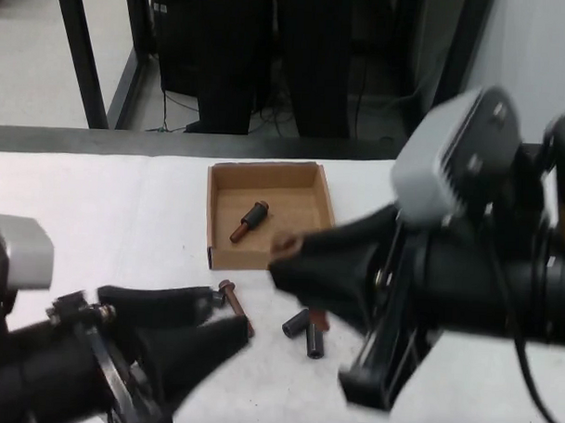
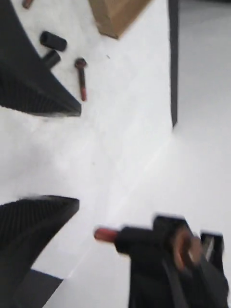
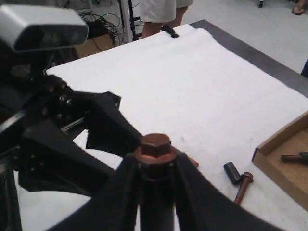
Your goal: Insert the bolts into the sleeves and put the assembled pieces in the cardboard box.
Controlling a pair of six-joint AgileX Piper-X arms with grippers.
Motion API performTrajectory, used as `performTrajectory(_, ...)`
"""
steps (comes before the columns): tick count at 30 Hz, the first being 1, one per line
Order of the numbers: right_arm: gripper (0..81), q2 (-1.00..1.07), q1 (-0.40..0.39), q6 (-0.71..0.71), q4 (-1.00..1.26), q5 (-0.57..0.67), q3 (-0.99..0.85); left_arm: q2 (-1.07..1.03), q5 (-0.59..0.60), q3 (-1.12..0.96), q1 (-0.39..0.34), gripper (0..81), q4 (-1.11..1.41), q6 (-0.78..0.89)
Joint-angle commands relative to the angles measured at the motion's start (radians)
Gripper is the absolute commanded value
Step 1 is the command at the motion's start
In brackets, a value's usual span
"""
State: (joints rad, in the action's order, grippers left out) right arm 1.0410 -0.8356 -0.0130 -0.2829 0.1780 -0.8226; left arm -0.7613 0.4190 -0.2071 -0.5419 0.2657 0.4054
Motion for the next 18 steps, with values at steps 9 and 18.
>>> performTrajectory(9, 0.3, 0.173, 0.109, 0.013, -0.116, -0.008, -0.181, 0.002, -0.084, -0.216, 0.082, 1.5, -0.311, 0.043)
performTrajectory(18, 0.3, 0.466, 0.197, 0.013, -0.206, 0.003, -0.400, -0.155, -0.065, -0.316, 0.114, 0.8, -0.479, 0.259)
